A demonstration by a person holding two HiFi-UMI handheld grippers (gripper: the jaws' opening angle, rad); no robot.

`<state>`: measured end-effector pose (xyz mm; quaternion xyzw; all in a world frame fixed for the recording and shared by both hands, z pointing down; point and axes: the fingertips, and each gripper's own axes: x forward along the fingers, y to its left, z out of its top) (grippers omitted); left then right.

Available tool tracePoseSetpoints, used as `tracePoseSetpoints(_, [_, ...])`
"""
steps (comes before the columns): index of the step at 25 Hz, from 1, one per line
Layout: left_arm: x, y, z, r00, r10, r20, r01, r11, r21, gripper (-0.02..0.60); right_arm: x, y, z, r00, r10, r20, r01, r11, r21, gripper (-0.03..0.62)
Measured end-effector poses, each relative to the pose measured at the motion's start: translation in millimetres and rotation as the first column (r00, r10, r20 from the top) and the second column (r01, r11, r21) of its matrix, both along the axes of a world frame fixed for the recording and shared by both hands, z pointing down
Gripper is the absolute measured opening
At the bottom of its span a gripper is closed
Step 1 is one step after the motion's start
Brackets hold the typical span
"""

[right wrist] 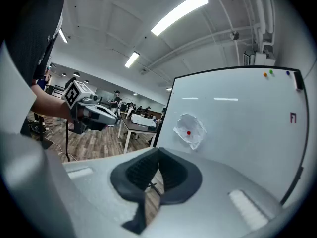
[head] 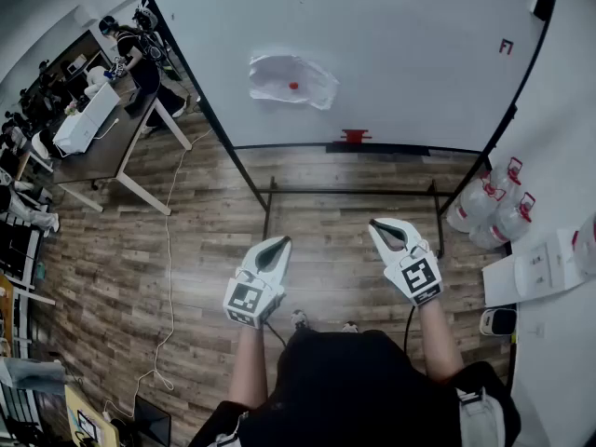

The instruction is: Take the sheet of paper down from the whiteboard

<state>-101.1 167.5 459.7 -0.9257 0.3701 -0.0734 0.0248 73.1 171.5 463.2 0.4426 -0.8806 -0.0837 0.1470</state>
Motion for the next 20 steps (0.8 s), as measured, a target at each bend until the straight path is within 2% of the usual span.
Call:
tracePoseSetpoints(10, [28, 8, 6, 1.0, -0.002, -0.008, 0.002, 1.0, -0.005, 0.012, 19, 2, 9, 1.0, -0.022, 0.003, 0.022, 1.0, -0.019, 0.003])
tracePoseSetpoints(20, [32, 8, 3, 1.0, -0.03, -0.005, 0.03, 1.0, 0.002, 0.012, 31, -1, 11, 0.996, -0.028, 0.084, 0.031, 0.999, -0.029, 0.003])
